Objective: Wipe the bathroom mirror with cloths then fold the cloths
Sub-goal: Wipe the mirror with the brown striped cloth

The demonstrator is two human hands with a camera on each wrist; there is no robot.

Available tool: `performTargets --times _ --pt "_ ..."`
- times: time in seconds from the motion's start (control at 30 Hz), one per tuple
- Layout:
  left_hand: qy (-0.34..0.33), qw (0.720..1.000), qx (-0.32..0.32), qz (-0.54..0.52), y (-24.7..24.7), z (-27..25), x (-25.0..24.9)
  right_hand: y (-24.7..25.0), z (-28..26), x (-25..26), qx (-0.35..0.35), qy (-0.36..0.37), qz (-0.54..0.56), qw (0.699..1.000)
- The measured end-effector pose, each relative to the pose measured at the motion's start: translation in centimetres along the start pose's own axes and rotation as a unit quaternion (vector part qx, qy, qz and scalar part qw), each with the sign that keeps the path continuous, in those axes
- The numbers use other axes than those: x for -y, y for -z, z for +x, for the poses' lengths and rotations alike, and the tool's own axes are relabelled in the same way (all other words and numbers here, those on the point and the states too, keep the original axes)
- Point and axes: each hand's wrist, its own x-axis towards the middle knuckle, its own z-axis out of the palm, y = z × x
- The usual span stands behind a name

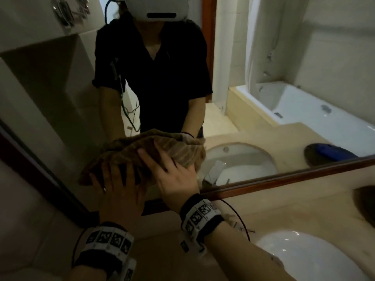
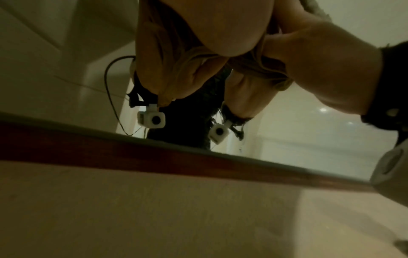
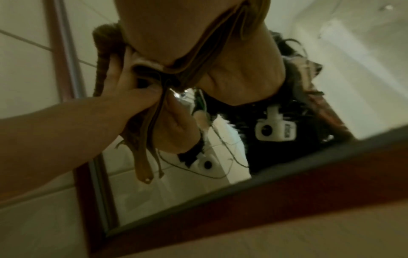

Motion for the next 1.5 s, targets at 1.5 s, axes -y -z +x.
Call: performTargets --times 1.5 --pt "0.104 0.920 0.346 -0.150 -5.7 -9.3 -3.1 -6.4 -12.3 -1.0 0.236 -0.029 0.015 0.971"
